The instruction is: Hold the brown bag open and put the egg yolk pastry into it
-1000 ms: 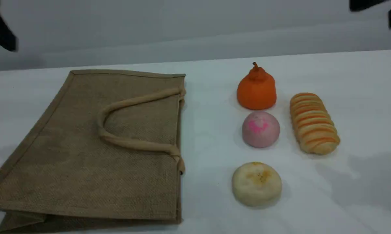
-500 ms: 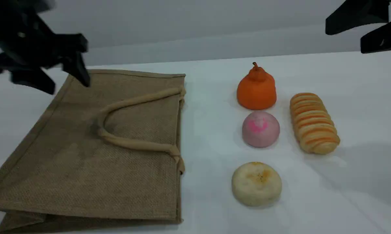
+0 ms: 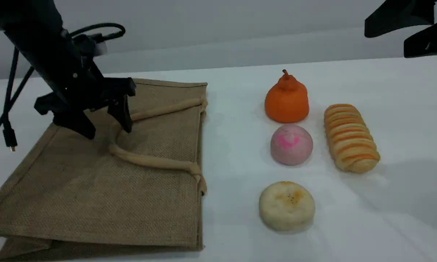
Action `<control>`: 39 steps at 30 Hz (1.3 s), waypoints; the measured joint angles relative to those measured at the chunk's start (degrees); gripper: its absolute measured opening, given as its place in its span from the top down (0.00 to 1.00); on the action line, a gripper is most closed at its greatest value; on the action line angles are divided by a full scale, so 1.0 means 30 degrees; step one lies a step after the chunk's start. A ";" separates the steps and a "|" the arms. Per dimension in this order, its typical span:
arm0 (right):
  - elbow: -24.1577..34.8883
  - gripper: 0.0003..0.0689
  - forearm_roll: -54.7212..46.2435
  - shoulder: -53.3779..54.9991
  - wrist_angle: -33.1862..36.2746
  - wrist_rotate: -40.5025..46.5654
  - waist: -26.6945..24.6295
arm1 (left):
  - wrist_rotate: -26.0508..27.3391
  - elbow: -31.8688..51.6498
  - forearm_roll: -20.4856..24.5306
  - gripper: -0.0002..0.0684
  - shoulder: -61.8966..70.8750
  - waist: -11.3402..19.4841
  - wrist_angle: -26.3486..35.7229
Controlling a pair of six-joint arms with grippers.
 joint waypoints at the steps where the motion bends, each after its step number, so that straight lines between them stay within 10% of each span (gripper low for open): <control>1: 0.0000 0.26 0.0002 0.0000 0.0000 0.0000 0.0000 | -0.0042 0.0000 0.0000 0.19 0.0142 -0.0053 -0.0081; 13: 0.0000 0.26 0.0002 0.0000 0.0020 -0.0138 0.0000 | -0.0581 -0.0197 0.0001 0.27 0.1304 -0.0538 -0.0696; 22: 0.0000 0.26 -0.0067 0.0000 0.1843 -0.0138 0.0000 | -0.0602 -0.0197 -0.0049 0.86 0.1244 -0.0538 -0.0355; 39: 0.0036 0.26 -0.0126 0.0803 -0.1936 -0.0136 0.4575 | 0.3055 -0.6976 -0.0032 0.88 -0.1579 -0.0538 0.8016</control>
